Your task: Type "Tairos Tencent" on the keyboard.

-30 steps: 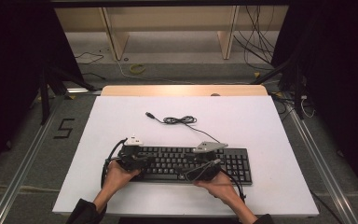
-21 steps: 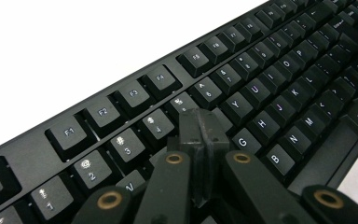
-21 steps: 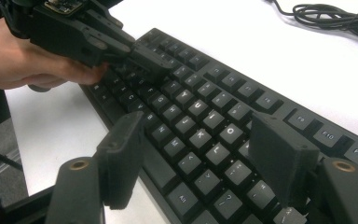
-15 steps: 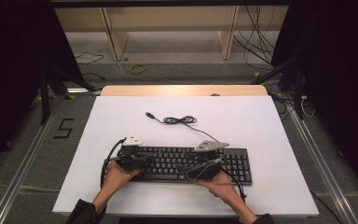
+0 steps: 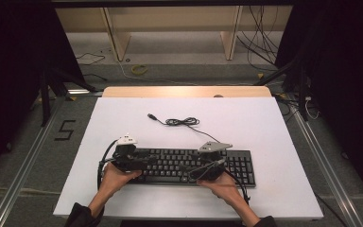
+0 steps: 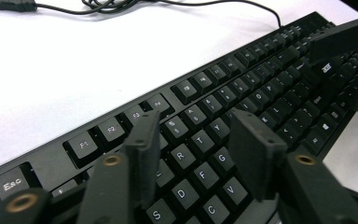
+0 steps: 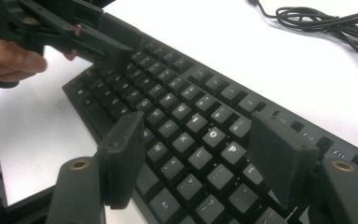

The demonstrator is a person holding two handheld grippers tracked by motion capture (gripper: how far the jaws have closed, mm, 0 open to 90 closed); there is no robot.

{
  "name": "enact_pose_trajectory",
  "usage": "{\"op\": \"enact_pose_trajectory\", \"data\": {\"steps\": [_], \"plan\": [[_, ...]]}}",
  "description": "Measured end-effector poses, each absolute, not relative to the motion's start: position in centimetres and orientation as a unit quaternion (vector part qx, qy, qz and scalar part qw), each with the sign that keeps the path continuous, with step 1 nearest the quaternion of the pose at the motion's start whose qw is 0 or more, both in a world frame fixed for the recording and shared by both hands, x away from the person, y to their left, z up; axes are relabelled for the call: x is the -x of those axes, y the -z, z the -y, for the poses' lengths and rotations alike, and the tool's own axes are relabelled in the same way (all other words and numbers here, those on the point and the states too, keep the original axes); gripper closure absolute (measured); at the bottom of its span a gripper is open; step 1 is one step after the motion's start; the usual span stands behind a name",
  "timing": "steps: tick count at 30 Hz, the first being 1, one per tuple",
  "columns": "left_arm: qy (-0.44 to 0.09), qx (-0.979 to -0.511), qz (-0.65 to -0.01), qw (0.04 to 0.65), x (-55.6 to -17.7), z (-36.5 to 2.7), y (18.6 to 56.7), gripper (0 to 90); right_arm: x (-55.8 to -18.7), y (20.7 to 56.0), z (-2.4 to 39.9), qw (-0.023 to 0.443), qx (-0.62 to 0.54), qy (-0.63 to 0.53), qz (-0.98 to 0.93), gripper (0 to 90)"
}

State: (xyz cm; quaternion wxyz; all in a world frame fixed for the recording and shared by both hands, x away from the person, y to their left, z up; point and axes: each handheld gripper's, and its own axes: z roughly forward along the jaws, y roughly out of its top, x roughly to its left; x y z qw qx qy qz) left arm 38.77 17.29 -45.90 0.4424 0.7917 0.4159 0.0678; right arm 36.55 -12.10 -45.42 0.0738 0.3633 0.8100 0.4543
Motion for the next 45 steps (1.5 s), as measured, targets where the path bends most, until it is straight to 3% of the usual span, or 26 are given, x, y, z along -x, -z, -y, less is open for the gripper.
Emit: {"op": "enact_pose_trajectory", "data": {"steps": [6, 11, 18, 33, 37, 45], "plan": [[-0.064, -0.788, -0.415, 0.449, -38.4, -17.4, 45.7, 40.7, -36.8, 45.5, 12.1, 0.077, -0.369, -0.451, -0.809, 38.2], [-0.068, -0.787, -0.414, 0.453, -38.1, -17.6, 45.6, 37.9, -37.1, 45.5, 11.9, 0.081, -0.372, -0.449, -0.809, 39.6], [-0.069, -0.781, -0.413, 0.464, -37.7, -17.9, 45.4, 31.4, -37.5, 45.7, 11.8, 0.084, -0.377, -0.440, -0.811, 51.5], [-0.077, -0.772, -0.412, 0.478, -36.6, -18.9, 45.3, 30.2, -38.5, 46.4, 11.0, 0.091, -0.377, -0.422, -0.819, 84.6], [-0.081, -0.767, -0.412, 0.485, -36.3, -19.0, 45.3, 30.5, -38.6, 46.6, 10.5, 0.091, -0.377, -0.415, -0.823, 89.8], [-0.080, -0.765, -0.411, 0.490, -35.8, -19.3, 45.5, 30.5, -39.0, 47.3, 9.9, 0.089, -0.378, -0.401, -0.830, 90.0]]}}
